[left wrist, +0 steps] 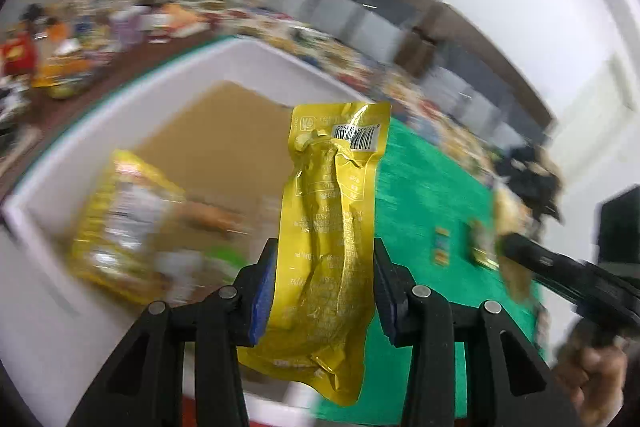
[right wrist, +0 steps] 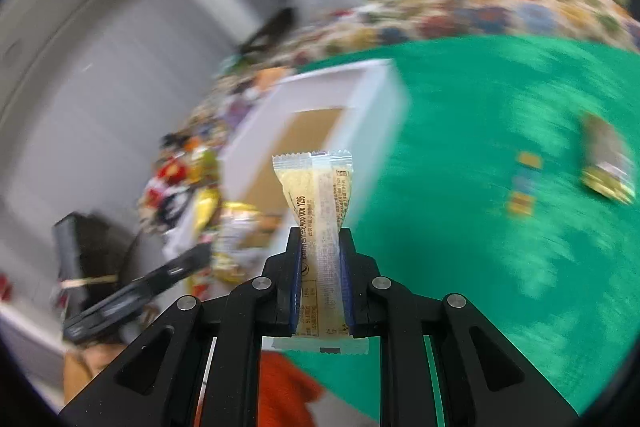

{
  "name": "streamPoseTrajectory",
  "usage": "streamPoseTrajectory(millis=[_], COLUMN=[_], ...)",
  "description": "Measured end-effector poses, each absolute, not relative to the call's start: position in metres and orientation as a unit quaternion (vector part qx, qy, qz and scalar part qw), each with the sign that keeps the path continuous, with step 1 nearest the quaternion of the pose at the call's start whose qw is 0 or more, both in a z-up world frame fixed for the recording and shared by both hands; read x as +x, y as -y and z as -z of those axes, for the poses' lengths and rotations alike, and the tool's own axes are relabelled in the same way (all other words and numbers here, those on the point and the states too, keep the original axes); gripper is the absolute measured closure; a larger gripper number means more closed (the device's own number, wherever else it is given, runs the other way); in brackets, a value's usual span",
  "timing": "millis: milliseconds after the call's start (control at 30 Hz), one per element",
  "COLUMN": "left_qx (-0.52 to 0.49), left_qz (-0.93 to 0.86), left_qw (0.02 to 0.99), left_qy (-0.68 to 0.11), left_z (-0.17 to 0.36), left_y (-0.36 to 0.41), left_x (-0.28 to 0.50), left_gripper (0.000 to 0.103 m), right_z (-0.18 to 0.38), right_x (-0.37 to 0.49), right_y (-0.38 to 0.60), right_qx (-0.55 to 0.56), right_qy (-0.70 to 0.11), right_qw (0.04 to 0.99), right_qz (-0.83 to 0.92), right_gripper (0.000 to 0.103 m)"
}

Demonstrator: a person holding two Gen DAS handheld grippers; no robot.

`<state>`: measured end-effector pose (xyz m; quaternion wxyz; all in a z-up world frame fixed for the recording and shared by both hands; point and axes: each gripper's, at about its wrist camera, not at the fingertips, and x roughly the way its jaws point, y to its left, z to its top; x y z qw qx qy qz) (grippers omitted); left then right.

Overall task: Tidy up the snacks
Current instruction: 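Open both grippers over the white box to drop pouch and bar, then lower the left gripper onto the orange sausage and close it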

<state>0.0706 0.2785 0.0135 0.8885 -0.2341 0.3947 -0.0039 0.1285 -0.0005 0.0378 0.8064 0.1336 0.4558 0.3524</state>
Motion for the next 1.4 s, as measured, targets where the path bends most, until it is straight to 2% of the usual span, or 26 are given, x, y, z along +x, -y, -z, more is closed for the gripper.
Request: streamPoseTrajectory(millis=[133, 200, 233, 267, 400, 467, 567, 667, 767, 900, 1033, 1100, 1400], left_qx=[-0.214, -0.207, -0.204, -0.202, -0.211, -0.214, -0.204, -0.184, -0.157, -0.108, -0.055, -0.032, -0.014], left_qz=[-0.077, -0.113, -0.129, -0.141, -0.153, -0.144, -0.111, -0.065, -0.014, 0.050, 0.087, 0.097, 0.088], left_qw=[0.878, 0.871, 0.869, 0.870, 0.875, 0.880, 0.892, 0.904, 0.911, 0.902, 0.884, 0.873, 0.857], left_qy=[-0.420, -0.432, -0.432, -0.427, -0.408, -0.399, -0.389, -0.380, -0.380, -0.415, -0.456, -0.476, -0.507], left_z=[0.007, 0.019, 0.024, 0.027, 0.027, 0.022, 0.012, -0.001, -0.009, 0.004, 0.037, 0.054, 0.097], left_y=[-0.323, -0.335, -0.340, -0.343, -0.345, -0.335, -0.309, -0.269, -0.216, -0.134, -0.061, -0.032, 0.017], left_x=[0.070, 0.069, 0.064, 0.057, 0.031, 0.025, 0.029, 0.042, 0.057, 0.083, 0.101, 0.109, 0.147], left_gripper=[0.057, 0.040, 0.027, 0.020, 0.017, 0.016, 0.014, 0.010, 0.004, 0.004, 0.004, 0.004, 0.004], right_z=[-0.035, -0.023, -0.019, -0.013, 0.009, 0.031, 0.075, 0.113, 0.127, 0.130, 0.126, 0.119, 0.141], right_x=[0.124, 0.123, 0.123, 0.122, 0.120, 0.112, 0.103, 0.092, 0.081, 0.070, 0.075, 0.084, 0.093], right_y=[-0.076, -0.103, -0.107, -0.108, -0.068, -0.029, 0.048, 0.145, 0.223, 0.286, 0.315, 0.311, 0.306], right_qx=[0.104, 0.109, 0.110, 0.112, 0.101, 0.061, -0.012, -0.031, -0.028, -0.014, 0.040, 0.030, 0.009], right_qy=[-0.452, -0.460, -0.464, -0.464, -0.450, -0.443, -0.451, -0.471, -0.464, -0.433, -0.422, -0.413, -0.453], right_qw=[0.794, 0.782, 0.780, 0.784, 0.800, 0.823, 0.857, 0.870, 0.884, 0.901, 0.904, 0.909, 0.891], right_qz=[-0.393, -0.407, -0.405, -0.397, -0.384, -0.350, -0.251, -0.145, -0.058, 0.023, 0.046, 0.044, 0.027], right_gripper=[0.084, 0.074, 0.051, 0.040, 0.038, 0.034, 0.034, 0.034, 0.034, 0.034, 0.034, 0.034, 0.031])
